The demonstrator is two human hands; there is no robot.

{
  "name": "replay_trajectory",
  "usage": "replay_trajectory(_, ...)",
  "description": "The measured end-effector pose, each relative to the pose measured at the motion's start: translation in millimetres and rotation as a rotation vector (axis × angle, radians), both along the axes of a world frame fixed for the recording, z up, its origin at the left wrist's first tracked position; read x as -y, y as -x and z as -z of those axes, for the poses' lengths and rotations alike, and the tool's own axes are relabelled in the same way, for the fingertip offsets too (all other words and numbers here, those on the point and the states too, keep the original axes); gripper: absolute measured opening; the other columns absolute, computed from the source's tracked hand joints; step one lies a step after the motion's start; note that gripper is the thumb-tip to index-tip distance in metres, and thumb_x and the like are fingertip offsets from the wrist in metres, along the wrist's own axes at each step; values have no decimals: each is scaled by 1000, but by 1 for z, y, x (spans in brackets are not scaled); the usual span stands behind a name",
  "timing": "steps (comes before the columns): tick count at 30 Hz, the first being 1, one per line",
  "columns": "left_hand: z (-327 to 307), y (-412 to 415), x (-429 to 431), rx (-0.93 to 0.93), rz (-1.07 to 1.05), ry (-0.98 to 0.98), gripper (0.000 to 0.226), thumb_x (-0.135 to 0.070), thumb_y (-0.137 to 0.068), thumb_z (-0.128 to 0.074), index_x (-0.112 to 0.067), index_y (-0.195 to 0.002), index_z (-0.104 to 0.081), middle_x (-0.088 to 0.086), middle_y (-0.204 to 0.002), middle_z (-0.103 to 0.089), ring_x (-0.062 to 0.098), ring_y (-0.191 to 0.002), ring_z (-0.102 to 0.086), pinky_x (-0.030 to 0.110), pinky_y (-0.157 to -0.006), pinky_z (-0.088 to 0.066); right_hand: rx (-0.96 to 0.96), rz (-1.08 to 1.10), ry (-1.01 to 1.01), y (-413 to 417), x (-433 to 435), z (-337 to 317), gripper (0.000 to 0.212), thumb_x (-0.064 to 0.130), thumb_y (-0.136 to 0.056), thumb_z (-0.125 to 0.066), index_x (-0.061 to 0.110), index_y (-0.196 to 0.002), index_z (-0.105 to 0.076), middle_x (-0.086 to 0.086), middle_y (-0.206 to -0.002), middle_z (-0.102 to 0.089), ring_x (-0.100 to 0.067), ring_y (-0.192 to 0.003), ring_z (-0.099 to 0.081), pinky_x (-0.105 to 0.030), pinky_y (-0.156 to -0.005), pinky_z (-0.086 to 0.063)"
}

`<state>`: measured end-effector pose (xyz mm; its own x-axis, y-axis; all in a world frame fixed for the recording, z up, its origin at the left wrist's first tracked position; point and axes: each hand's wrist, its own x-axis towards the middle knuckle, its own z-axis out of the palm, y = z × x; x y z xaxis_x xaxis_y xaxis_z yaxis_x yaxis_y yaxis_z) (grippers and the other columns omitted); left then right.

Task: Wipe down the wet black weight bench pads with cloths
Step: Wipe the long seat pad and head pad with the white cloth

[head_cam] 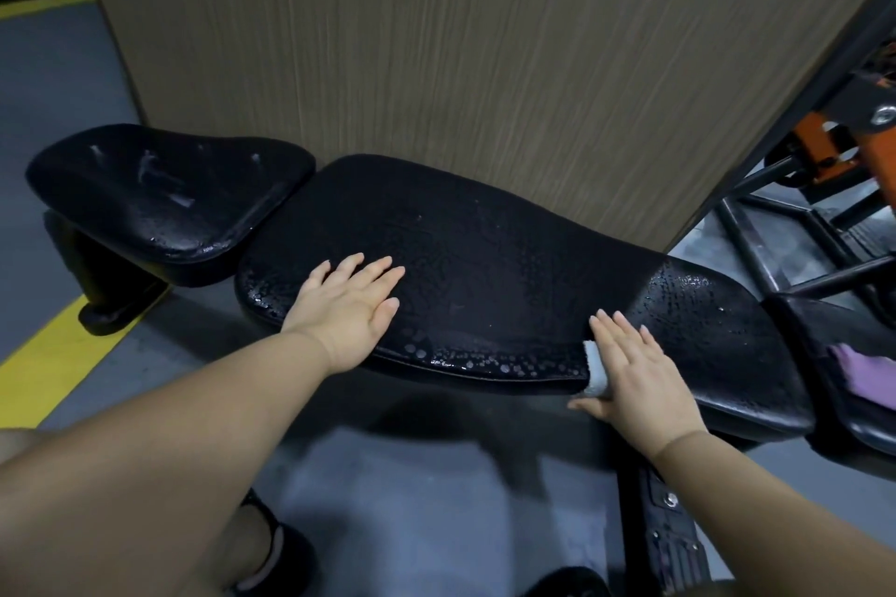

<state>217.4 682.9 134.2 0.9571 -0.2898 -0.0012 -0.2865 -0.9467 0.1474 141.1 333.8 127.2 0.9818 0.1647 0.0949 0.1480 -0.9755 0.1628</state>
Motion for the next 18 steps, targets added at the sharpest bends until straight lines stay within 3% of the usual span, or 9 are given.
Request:
replay_trajectory(5, 0, 0, 1, -3, 2, 5, 51, -44, -104, -14, -38, -154, -10, -18, -162, -6, 12, -149, 1, 39, -121, 1, -30, -144, 21, -8, -49, -6, 120, 67, -33, -85, -1, -128, -57, -13, -133, -58, -29, -123, -55, -41, -107, -37)
replay_trajectory(7, -1, 1, 1, -5, 2, 3, 51, -44, -104, -14, -38, -154, -10, -18, -162, -5, 12, -149, 1, 39, -121, 1, -58, -217, 0, -13, -83, -8, 121, 66, -38, -84, 1, -135, -51, -12, -141, -51, -28, -130, -49, -45, -109, -28)
replay_trajectory(10, -2, 1, 1, -10, -2, -9, 51, -44, -104, -14, -38, -154, -8, -19, -162, -4, 11, -149, 2, 39, -121, 1, -22, -376, -35, -22, -130, -10, 115, 56, -68, -75, 6, -152, -14, -8, -160, -12, -23, -148, -11, -35, -116, 3)
replay_trajectory(12, -2, 2, 1, -13, -2, -18, 51, -44, -104, -13, -38, -154, -7, -19, -161, -3, 10, -149, 3, 38, -121, 1, -69, -402, -32, -24, -148, -13, 109, 52, -79, -68, 9, -153, 0, -5, -161, 3, -20, -148, 5, -34, -117, 9)
replay_trajectory(16, -4, 3, 1, -25, -4, -15, 51, -44, -104, -13, -38, -154, -7, -19, -161, -3, 10, -149, 4, 37, -121, 2, -75, -405, -54, -25, -139, -10, 105, 50, -81, -67, 12, -153, -1, -2, -161, 2, -18, -148, 7, -32, -116, 12)
replay_trajectory(18, -4, 3, 0, -25, 0, -12, 51, -43, -104, -13, -38, -155, -7, -19, -162, -3, 10, -149, 4, 37, -121, 3, -24, -395, -43, -24, -120, -5, 108, 55, -74, -72, 11, -153, -13, -4, -160, -12, -19, -148, -7, -32, -117, 7)
